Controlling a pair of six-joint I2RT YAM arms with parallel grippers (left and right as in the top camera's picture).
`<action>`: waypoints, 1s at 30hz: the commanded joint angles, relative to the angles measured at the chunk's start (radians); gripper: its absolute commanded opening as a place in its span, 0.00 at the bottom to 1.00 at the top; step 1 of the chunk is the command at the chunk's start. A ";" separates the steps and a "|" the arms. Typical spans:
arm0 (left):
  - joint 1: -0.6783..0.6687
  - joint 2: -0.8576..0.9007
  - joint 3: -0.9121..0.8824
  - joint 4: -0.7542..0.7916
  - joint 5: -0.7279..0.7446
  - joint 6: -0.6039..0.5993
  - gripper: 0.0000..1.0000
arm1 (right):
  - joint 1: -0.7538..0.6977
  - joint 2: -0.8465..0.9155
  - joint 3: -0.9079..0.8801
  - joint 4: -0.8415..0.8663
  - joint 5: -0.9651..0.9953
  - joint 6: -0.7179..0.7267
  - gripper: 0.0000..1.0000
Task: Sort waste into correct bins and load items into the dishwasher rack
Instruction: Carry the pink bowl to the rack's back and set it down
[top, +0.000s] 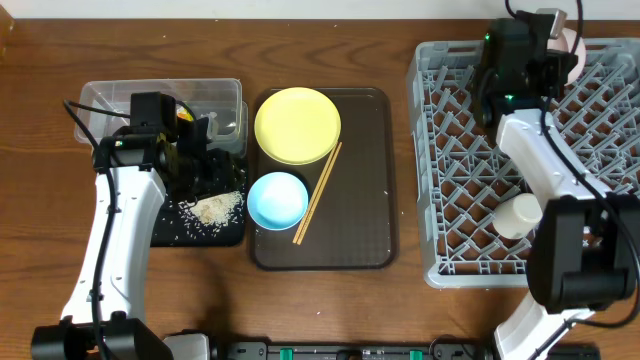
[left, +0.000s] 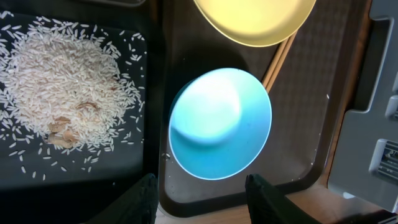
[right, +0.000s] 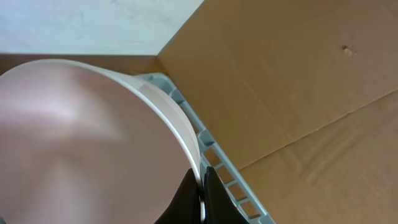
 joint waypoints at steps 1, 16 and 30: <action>0.001 -0.004 0.014 -0.003 -0.005 0.005 0.49 | -0.009 0.049 0.008 0.007 0.027 -0.004 0.01; 0.001 -0.004 0.014 -0.003 -0.005 0.005 0.54 | 0.057 0.125 0.007 -0.025 -0.012 -0.004 0.01; 0.001 -0.004 0.014 -0.003 -0.005 0.005 0.55 | 0.147 0.123 0.007 -0.372 -0.060 0.132 0.01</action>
